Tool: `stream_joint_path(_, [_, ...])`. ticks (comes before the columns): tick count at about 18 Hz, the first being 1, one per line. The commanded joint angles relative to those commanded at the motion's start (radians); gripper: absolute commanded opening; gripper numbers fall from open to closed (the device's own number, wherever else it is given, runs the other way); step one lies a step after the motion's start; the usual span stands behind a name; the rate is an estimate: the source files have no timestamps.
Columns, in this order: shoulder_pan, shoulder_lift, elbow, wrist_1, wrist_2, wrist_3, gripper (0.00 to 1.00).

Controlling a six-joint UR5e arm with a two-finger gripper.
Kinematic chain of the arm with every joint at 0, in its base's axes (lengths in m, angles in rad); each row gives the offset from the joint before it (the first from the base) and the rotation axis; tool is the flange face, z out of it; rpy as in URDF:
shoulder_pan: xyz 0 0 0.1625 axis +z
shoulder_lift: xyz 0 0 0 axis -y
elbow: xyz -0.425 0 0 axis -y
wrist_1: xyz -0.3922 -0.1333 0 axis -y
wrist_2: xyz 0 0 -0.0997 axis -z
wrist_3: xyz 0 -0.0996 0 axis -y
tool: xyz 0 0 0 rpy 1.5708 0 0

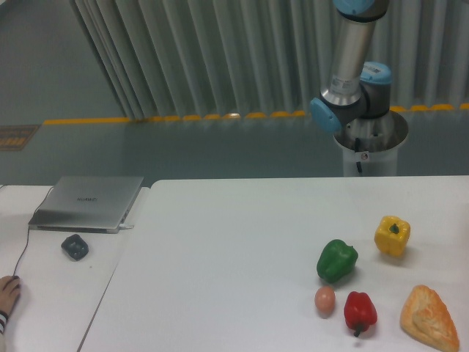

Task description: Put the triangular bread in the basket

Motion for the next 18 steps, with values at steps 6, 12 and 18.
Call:
stream_joint_path(6, [-0.028,0.002,0.000,0.000,0.003,-0.026,1.00])
stream_joint_path(12, [-0.031,-0.002,-0.009,0.000,-0.003,-0.176,1.00])
stream_joint_path(18, [-0.028,0.003,-0.060,0.087,-0.002,-0.227,1.00])
